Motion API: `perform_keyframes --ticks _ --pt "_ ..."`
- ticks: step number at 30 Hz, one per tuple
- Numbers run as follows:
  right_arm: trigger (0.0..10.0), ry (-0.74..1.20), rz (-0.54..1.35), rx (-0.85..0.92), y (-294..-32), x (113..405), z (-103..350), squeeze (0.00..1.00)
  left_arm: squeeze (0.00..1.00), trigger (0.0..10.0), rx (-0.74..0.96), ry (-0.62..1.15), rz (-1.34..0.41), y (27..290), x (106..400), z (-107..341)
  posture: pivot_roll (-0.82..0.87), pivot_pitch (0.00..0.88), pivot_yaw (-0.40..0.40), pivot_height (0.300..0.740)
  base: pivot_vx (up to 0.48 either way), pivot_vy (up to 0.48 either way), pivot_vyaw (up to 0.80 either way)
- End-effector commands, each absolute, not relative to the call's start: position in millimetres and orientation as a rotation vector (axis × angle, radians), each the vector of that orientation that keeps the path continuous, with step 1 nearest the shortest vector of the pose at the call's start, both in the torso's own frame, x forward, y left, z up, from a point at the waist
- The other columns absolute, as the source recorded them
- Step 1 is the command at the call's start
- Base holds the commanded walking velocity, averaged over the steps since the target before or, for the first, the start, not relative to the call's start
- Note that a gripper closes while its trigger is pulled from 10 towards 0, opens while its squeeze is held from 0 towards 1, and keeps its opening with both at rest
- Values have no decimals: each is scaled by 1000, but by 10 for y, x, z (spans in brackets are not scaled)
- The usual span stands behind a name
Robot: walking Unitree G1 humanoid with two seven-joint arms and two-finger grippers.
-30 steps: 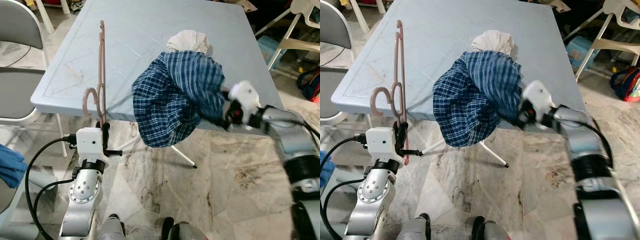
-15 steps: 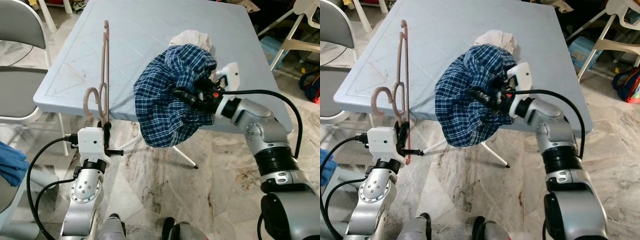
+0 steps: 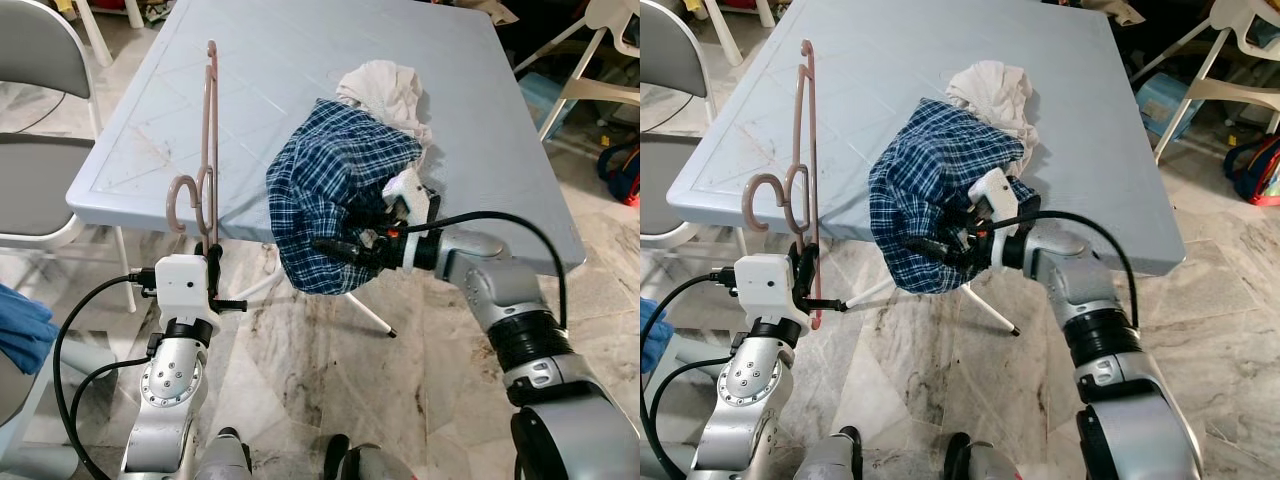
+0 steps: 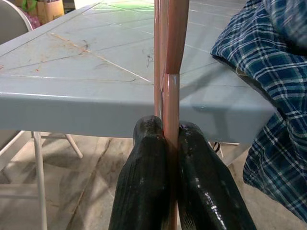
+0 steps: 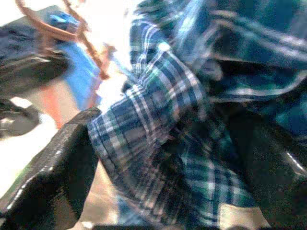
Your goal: Hang hanger
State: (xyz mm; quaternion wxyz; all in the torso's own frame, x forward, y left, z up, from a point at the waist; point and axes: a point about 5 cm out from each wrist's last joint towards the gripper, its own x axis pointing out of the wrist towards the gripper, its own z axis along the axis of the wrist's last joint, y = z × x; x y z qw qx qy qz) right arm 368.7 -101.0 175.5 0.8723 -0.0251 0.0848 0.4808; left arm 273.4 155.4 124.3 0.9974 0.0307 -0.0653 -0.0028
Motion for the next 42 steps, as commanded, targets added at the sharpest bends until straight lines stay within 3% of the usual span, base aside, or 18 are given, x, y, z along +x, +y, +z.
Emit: perform_keyframes --ticks 1,8,16,21,23,28,31,36,39,42 --pt "10000 190 950 -107 -1044 3725 1739 0 0 10000 59 -100 -17 1544 2712 1184 222 224 -86 740 0 0 0" --pt "10000 250 687 -247 -1165 3895 1656 0 0 10000 60 -102 -17 1544 2719 1189 227 223 -89 740 0 0 0" --pt "10000 138 409 -219 -1313 4067 1863 0 0 10000 65 -102 -2 1580 2689 1192 250 225 -91 740 0 0 0" --pt "10000 84 138 -156 -1574 4149 2011 0 0 10000 67 -104 -1 1585 2689 1198 249 225 -86 740 0 0 0" --pt "10000 19 -71 -118 -1835 4168 2161 0 0 10000 68 -104 -4 1582 2689 1199 248 226 -84 740 0 0 0" --pt "10000 -69 -209 -66 -2058 4160 2336 0 0 10000 69 -103 -9 1574 2692 1199 242 228 -82 740 0 0 0" --pt "10000 -95 -188 -83 -2056 4163 2382 0 0 10000 68 -103 -11 1569 2693 1199 241 228 -83 740 0 0 0" --pt "10000 -58 83 -360 -1846 4164 2289 0 0 10000 66 -101 -16 1556 2690 1192 239 230 -86 740 0 0 0" --pt "10000 -17 209 -461 -1863 4128 2206 0 0 10000 63 -98 -19 1550 2681 1184 237 231 -88 740 0 0 0" --pt "10000 8 353 -684 -1937 4048 2116 0 0 10000 58 -95 -23 1539 2678 1180 229 231 -88 740 0 0 0"
